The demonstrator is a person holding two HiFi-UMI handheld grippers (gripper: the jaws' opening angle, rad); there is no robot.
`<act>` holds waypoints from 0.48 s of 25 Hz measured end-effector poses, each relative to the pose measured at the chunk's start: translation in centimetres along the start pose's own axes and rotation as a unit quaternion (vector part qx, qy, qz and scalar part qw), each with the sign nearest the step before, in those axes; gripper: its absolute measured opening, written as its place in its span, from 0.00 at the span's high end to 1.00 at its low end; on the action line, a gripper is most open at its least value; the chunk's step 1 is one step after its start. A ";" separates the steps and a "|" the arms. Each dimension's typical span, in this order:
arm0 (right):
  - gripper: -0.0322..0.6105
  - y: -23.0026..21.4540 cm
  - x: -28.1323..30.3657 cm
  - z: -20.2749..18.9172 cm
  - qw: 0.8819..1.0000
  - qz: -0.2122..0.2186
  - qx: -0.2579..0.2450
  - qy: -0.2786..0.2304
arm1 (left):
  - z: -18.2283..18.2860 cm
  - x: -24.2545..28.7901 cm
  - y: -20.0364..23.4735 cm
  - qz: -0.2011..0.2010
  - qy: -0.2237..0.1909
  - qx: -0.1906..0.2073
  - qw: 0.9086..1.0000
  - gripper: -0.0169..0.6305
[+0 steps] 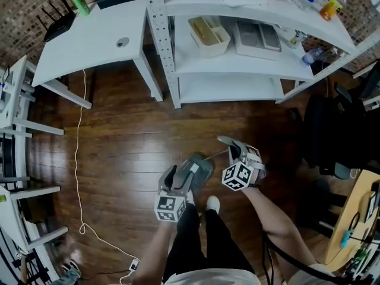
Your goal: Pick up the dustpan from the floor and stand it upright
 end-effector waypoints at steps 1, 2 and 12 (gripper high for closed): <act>0.87 0.5 -0.7 0.1 1.000 -0.005 -0.011 0.001 | 0.2 -0.5 -0.3 -0.001 0.001 -0.001 1.000 0.55; 0.86 1.0 -1.4 0.1 1.000 -0.008 -0.018 0.002 | 0.3 -1.0 -0.6 -0.003 0.001 -0.001 1.000 0.55; 0.90 4.8 -6.4 3.6 0.996 0.065 0.054 -0.024 | 3.9 -4.8 -2.4 -0.024 0.011 0.034 0.999 0.53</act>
Point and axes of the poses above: the fingertips, and each gripper's own axes: x forward along the fingers, y to its left, z out of its top, the point moved 10 cm from there along -x, backward along the fingers, and after that the axes turned 3 degrees about y, right-handed, at the moved point
